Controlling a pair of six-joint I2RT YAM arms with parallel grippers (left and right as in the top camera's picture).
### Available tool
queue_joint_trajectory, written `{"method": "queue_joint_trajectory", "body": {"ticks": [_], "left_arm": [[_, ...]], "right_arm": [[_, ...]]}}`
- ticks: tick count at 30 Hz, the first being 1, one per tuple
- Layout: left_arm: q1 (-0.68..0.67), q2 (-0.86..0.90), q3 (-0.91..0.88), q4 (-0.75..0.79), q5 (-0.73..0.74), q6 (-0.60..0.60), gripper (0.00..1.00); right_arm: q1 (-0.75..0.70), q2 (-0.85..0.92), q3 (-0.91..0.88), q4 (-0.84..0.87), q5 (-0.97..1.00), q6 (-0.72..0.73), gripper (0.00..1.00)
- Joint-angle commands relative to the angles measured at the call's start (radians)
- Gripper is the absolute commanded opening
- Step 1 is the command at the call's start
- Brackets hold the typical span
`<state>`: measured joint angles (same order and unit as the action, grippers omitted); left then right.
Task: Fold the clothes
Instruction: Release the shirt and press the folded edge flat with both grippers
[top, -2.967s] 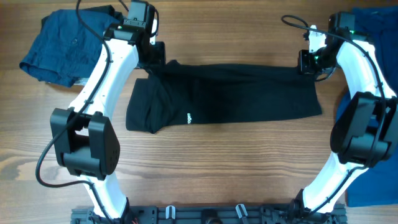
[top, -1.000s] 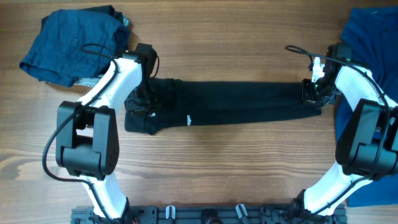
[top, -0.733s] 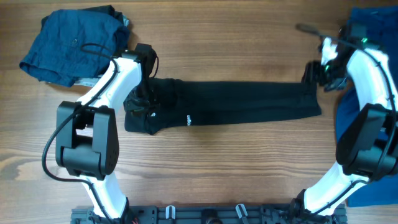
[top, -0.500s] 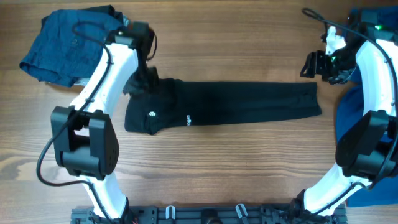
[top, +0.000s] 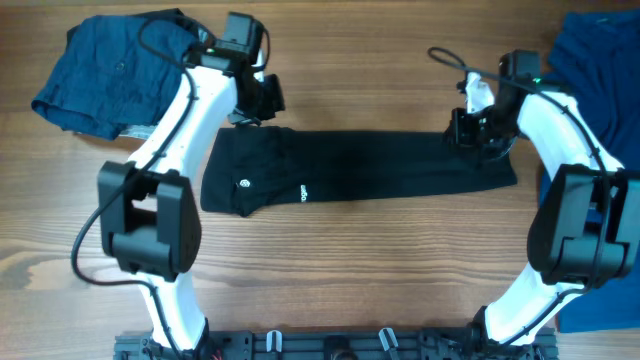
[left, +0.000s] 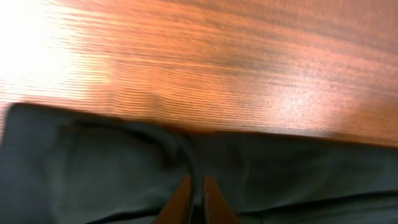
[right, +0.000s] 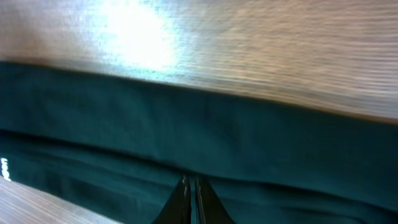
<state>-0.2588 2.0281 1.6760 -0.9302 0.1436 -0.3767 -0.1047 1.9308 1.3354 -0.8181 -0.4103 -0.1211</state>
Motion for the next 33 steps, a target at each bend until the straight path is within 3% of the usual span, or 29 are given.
{"method": "queue_joint_trajectory", "body": {"ticks": [1, 25, 31, 33], "left_arm": [[-0.032, 0.050, 0.011, 0.026, 0.024, 0.002, 0.07], [-0.047, 0.087, 0.011, 0.029, 0.024, 0.002, 0.09], [-0.047, 0.087, 0.011, 0.027, 0.024, 0.002, 0.09], [-0.047, 0.087, 0.011, 0.021, 0.024, 0.002, 0.10]], "right_arm": [[0.026, -0.006, -0.051, 0.085, -0.040, -0.011, 0.04], [0.034, -0.006, -0.148, 0.191, -0.039, 0.019, 0.04], [0.034, -0.008, -0.153, 0.166, -0.040, 0.017, 0.04], [0.031, -0.025, -0.138, 0.066, -0.027, 0.017, 0.04]]}}
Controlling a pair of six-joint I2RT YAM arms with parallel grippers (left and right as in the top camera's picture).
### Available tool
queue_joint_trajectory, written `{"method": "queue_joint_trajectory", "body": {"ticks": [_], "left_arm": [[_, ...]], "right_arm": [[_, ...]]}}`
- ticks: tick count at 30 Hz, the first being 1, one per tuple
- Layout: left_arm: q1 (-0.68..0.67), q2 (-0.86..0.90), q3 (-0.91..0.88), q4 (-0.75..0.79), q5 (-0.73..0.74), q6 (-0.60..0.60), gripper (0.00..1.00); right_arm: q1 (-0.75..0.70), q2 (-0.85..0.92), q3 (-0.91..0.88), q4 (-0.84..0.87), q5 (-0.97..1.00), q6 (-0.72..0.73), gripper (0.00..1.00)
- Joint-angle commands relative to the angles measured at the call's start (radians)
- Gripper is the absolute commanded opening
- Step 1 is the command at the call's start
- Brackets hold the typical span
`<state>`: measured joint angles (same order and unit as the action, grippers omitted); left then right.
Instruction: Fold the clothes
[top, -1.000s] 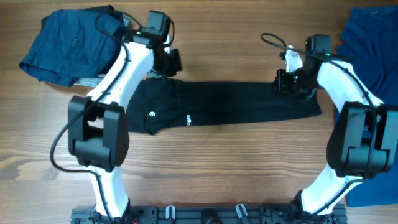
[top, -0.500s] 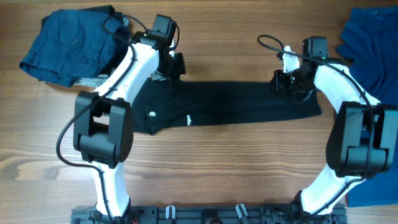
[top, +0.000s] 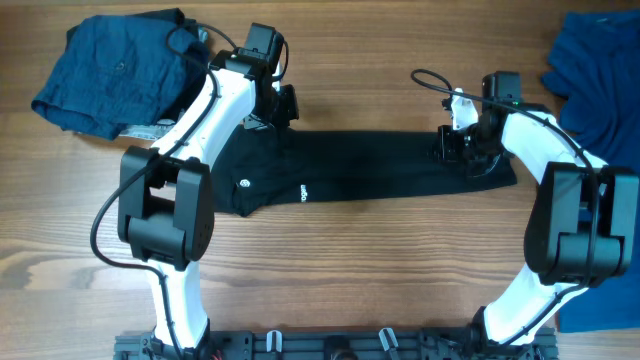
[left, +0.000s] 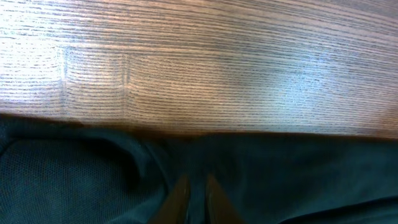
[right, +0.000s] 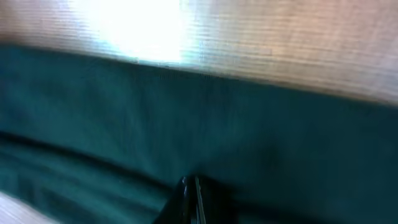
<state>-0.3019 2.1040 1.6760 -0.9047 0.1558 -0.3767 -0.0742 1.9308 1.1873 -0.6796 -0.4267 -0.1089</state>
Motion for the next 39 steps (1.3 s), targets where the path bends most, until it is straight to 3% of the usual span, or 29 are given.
{"method": "queue_joint_trajectory", "body": {"ticks": [1, 10, 17, 21, 24, 29, 35, 39], "left_arm": [[-0.004, 0.011, 0.011, -0.004, 0.011, 0.002, 0.10], [-0.004, 0.011, 0.011, -0.004, 0.011, 0.003, 0.10], [-0.004, 0.011, 0.011, 0.000, 0.011, 0.002, 0.10], [-0.004, 0.011, 0.011, 0.000, 0.011, 0.002, 0.11], [-0.004, 0.011, 0.011, 0.000, 0.007, 0.003, 0.14], [-0.004, 0.011, 0.011, 0.001, -0.011, 0.002, 0.24], [-0.004, 0.011, 0.011, 0.000, -0.019, 0.003, 0.31], [-0.004, 0.011, 0.011, 0.001, -0.027, 0.003, 0.33]], "right_arm": [[0.001, -0.029, 0.010, -0.097, 0.001, 0.006, 0.04], [0.001, -0.031, 0.012, -0.289, 0.093, 0.068, 0.04], [0.003, -0.077, 0.082, -0.270, -0.006, 0.079, 0.05], [0.035, -0.079, 0.123, -0.219, -0.035, -0.046, 0.12], [0.059, -0.074, 0.122, -0.200, -0.035, -0.208, 0.26], [0.097, -0.071, 0.105, -0.171, -0.035, -0.526, 0.27], [0.109, -0.071, 0.049, -0.011, -0.035, -0.652, 0.36], [0.111, -0.071, 0.025, 0.006, -0.035, -0.725, 0.35]]}}
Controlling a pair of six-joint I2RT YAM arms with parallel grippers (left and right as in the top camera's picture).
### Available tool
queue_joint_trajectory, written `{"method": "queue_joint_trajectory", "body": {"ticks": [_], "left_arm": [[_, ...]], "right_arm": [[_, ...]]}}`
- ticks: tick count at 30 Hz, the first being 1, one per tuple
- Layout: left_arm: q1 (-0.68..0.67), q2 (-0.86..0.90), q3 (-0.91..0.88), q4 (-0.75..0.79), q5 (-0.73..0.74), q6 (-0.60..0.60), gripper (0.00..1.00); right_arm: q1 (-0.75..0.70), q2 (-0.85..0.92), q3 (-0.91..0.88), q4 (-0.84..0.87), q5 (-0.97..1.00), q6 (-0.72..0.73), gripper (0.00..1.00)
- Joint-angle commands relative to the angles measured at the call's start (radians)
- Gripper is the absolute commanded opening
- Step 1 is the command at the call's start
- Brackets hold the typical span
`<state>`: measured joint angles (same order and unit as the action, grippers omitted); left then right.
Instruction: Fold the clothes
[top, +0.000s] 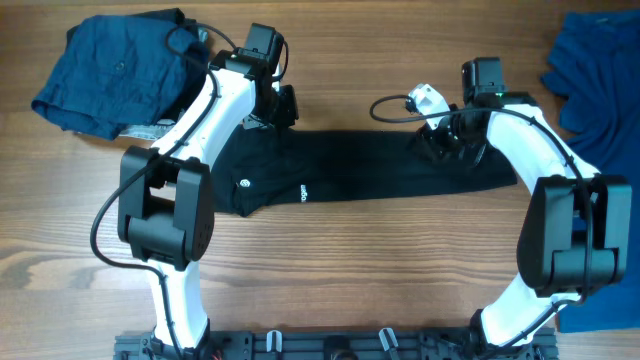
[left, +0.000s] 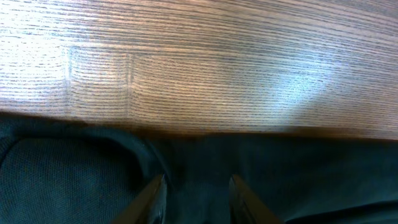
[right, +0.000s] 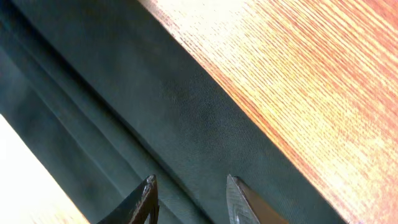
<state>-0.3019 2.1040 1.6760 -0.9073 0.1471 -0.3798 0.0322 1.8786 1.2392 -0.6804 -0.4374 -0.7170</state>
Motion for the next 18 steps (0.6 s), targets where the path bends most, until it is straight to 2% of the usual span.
{"method": "queue_joint_trajectory", "body": {"ticks": [1, 3, 6, 11, 12, 16, 18], "left_arm": [[-0.004, 0.011, 0.011, 0.003, -0.018, 0.006, 0.34], [-0.004, 0.011, 0.011, 0.003, -0.018, 0.006, 0.34], [-0.004, 0.011, 0.011, 0.003, -0.018, 0.006, 0.34], [-0.004, 0.011, 0.011, 0.003, -0.018, 0.006, 0.34], [-0.004, 0.011, 0.011, 0.003, -0.018, 0.006, 0.34], [-0.004, 0.011, 0.011, 0.003, -0.018, 0.006, 0.34], [-0.004, 0.011, 0.011, 0.003, -0.018, 0.006, 0.34]], "right_arm": [[0.004, -0.019, -0.032, 0.010, -0.025, -0.126, 0.35], [0.004, -0.019, -0.038, 0.018, -0.025, -0.126, 0.33], [0.004, -0.017, -0.055, 0.031, -0.040, -0.125, 0.22], [0.004, -0.017, -0.088, 0.060, -0.058, -0.121, 0.20], [0.004, -0.017, -0.089, 0.057, -0.058, -0.121, 0.22], [0.004, -0.017, -0.090, 0.022, -0.058, -0.121, 0.41], [0.004, -0.017, -0.094, 0.017, -0.058, -0.121, 0.44]]}}
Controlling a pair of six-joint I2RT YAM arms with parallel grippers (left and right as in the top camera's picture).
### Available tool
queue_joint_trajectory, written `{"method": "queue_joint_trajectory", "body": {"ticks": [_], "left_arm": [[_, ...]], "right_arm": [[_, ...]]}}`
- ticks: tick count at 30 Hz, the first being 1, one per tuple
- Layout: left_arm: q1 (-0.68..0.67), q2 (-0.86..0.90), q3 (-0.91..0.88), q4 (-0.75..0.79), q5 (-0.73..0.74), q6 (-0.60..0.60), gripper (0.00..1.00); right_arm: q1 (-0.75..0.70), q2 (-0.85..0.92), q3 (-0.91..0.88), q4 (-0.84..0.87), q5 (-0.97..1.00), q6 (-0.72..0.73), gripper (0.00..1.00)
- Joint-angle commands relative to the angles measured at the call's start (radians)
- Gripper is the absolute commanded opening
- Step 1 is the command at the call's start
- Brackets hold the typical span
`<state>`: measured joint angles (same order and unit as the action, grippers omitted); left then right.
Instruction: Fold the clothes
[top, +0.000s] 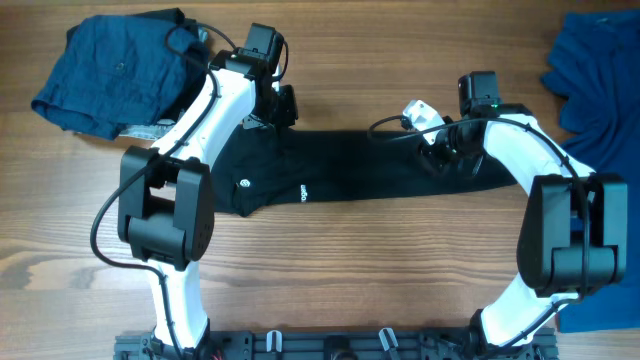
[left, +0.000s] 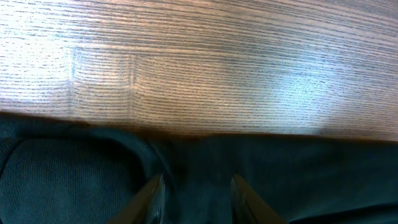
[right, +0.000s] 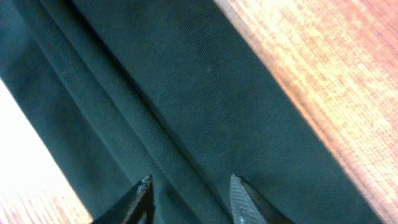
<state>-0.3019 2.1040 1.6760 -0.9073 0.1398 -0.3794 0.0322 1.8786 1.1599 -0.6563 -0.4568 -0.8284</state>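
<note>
Black trousers (top: 350, 165) lie folded lengthwise into a long strip across the middle of the wooden table, waist end at the left with small white logos. My left gripper (top: 283, 110) is open at the strip's far edge near the waist; its fingers (left: 153, 193) straddle a ridge of black cloth (left: 193, 180). My right gripper (top: 452, 155) is open over the leg end; its fingertips (right: 235, 186) rest apart on the pleated black fabric (right: 186, 112).
A crumpled dark blue garment (top: 110, 70) lies at the far left corner. Another blue garment (top: 600, 70) lies along the right edge. Bare wood table (top: 350, 270) runs in front of the trousers.
My right gripper has shifted slightly left along the trouser legs, fingers still apart. The left gripper and the trousers look unchanged.
Both grippers were first shut on the far edge of the trouser strip, left near the waist, right at the leg end. They were still shut a second later, with the left arm shifted right. Then both stood open, and the right arm has since moved leftward over the legs.
</note>
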Motion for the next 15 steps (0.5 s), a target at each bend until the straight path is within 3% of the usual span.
{"method": "queue_joint_trajectory", "body": {"ticks": [1, 11, 15], "left_arm": [[-0.004, 0.011, 0.011, 0.003, -0.011, 0.005, 0.35], [-0.004, 0.011, 0.011, 0.003, -0.011, 0.006, 0.35], [-0.004, 0.011, 0.011, 0.003, -0.011, 0.005, 0.35]], "right_arm": [[0.004, -0.017, -0.025, 0.003, -0.038, -0.010, 0.44], [0.004, -0.017, -0.134, 0.178, -0.039, -0.006, 0.45], [0.004, -0.018, -0.133, 0.177, -0.039, 0.023, 0.30]]}}
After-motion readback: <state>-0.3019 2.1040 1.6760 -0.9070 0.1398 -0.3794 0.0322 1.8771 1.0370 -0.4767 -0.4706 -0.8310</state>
